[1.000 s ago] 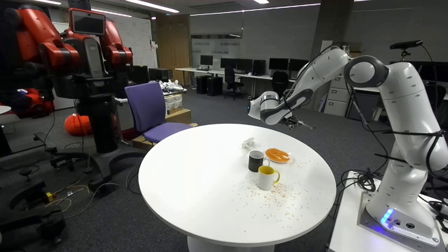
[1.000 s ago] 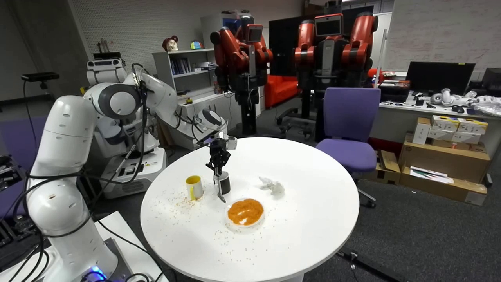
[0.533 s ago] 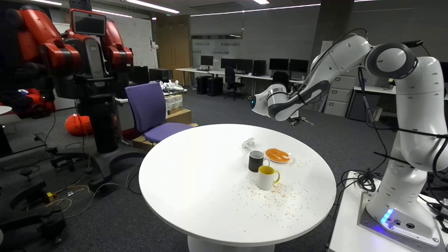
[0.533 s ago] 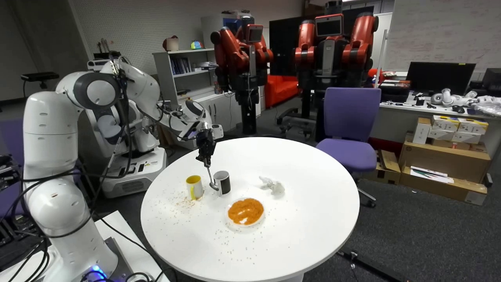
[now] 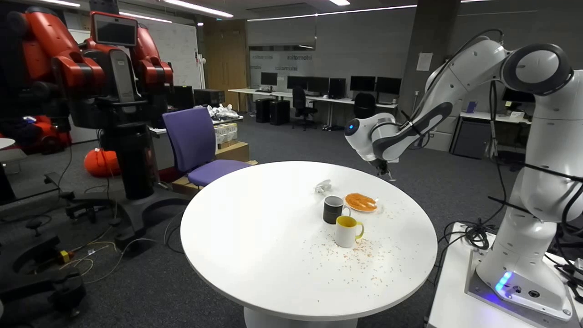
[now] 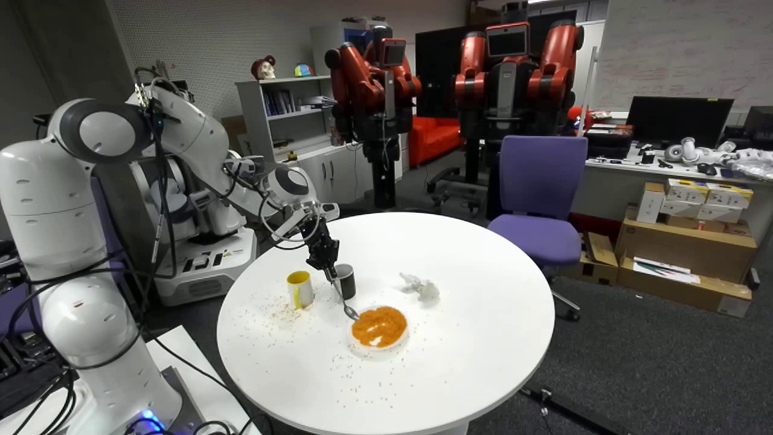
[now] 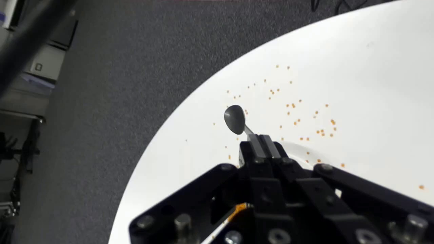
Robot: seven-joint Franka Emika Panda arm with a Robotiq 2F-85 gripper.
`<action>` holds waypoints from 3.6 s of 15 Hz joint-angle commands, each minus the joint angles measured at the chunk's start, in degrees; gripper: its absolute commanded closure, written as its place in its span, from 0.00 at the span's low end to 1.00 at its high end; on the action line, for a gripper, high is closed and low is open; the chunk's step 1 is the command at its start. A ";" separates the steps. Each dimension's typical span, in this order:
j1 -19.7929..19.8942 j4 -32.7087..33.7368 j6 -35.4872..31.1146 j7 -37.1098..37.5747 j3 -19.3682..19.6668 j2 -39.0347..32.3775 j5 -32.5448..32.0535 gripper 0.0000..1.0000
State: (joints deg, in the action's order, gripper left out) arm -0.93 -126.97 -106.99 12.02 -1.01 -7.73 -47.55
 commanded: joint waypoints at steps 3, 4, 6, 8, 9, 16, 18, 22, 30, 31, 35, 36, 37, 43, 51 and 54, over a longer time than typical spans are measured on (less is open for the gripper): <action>2.04 -6.25 -14.64 -4.08 2.17 2.70 -1.95 1.00; 1.48 -4.09 -11.97 -2.18 2.21 0.02 -0.77 0.98; 1.55 -4.22 -13.03 -2.81 2.30 0.03 -0.76 0.98; 1.50 -4.22 -13.03 -2.84 2.19 0.03 -0.76 0.98; 1.32 -3.56 -13.09 -2.78 2.00 -0.77 -0.60 1.00; -0.27 4.10 -11.11 -4.33 0.83 -9.85 3.29 1.00; -0.76 6.63 -10.38 -5.00 0.55 -12.59 5.32 1.00; -1.70 11.19 -9.08 -6.99 0.49 -16.77 8.60 1.00; -2.01 17.57 -7.30 -10.99 0.96 -21.79 11.20 1.00; -2.01 18.15 -6.93 -11.54 0.95 -22.18 11.58 1.00; -2.15 20.94 -4.70 -12.87 1.05 -24.01 12.99 1.00; -2.23 21.63 -4.27 -12.83 1.13 -24.50 13.21 1.00; -2.31 22.23 -3.88 -12.57 1.24 -24.95 13.30 1.00; -2.67 25.15 -2.72 -10.49 1.92 -27.13 13.26 1.00; -3.30 27.76 -3.47 -5.86 2.67 -29.12 13.75 1.00; -4.16 28.28 -3.04 -4.21 3.24 -29.30 13.39 1.00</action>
State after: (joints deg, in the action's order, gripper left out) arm -3.48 -101.13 -112.00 6.38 0.96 -35.73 -35.14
